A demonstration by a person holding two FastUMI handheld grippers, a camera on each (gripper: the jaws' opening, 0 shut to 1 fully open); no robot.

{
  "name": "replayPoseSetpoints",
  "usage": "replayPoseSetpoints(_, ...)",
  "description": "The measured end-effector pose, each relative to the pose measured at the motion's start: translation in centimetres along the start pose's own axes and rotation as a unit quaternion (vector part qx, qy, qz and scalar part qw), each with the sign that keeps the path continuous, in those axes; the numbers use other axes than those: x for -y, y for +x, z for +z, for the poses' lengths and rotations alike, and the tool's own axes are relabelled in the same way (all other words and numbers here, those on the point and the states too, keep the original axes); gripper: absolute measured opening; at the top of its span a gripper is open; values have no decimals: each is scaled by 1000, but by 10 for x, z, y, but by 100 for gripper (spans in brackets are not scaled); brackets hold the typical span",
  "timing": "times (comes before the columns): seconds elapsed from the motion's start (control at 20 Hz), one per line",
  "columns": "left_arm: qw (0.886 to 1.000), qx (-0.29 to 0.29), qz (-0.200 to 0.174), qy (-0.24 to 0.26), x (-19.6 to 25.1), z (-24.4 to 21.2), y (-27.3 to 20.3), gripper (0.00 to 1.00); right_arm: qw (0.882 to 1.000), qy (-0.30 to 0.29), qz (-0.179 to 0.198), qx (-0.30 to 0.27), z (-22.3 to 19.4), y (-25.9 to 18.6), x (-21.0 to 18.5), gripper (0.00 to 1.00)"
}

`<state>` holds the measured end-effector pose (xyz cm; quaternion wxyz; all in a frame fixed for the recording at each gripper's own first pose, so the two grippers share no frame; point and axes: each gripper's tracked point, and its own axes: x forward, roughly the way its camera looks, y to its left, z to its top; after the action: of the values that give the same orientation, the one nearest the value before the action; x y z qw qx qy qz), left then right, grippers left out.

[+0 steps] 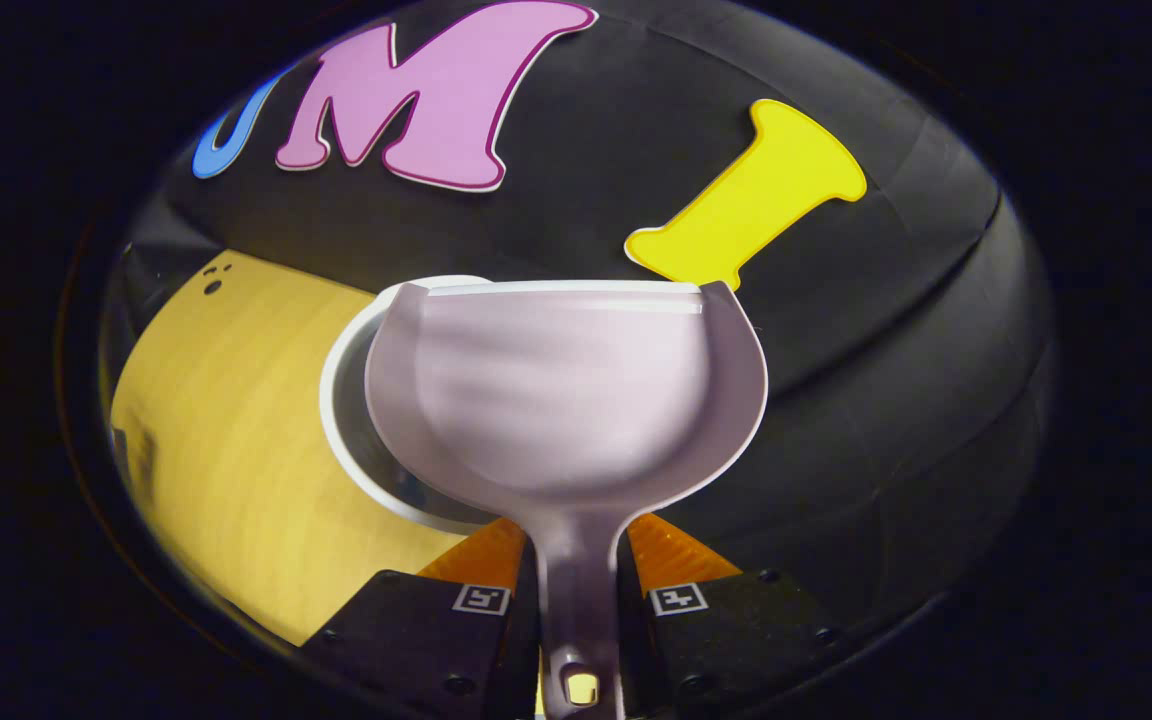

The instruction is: Pick up the small broom and dustpan from the desktop, sweep the trash into the dustpan with the broom, and then empty the trash into the garbage bin.

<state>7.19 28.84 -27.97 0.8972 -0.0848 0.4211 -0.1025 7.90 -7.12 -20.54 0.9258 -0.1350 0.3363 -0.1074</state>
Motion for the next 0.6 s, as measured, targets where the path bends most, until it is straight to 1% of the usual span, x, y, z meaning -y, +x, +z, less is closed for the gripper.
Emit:
replayPoseSetpoints(0.1,1000,7,1,10,1,2,-4,25,999,27,14,11,6,-2,-3,36)
replayPoseSetpoints(0.2,1000,11,-1,18,1,0,-6,25,998,53,28,28,19,-13,-7,36)
replayPoseSetpoints(0.25,1000,11,-3,19,1,-2,-6,25,997,64,34,36,26,-19,-8,39)
replayPoseSetpoints(0.3,1000,11,-6,20,2,-4,-6,25,996,71,39,44,33,-21,-7,36)
replayPoseSetpoints(0.35,1000,10,-9,20,3,-5,-7,27,995,77,44,53,40,-25,-7,36)
replayPoseSetpoints(0.4,1000,10,-11,22,2,-8,-7,25,994,81,49,60,43,-29,-9,33)
replayPoseSetpoints(0.45,1000,9,-13,25,2,-9,-7,25,992,85,57,67,46,-32,-11,36)
replayPoseSetpoints(0.55,999,10,-14,31,-1,-8,-6,25,989,100,77,79,51,-35,-18,36)
replayPoseSetpoints(0.6,999,13,-17,32,0,-6,-7,25,987,108,90,84,51,-41,-28,36)
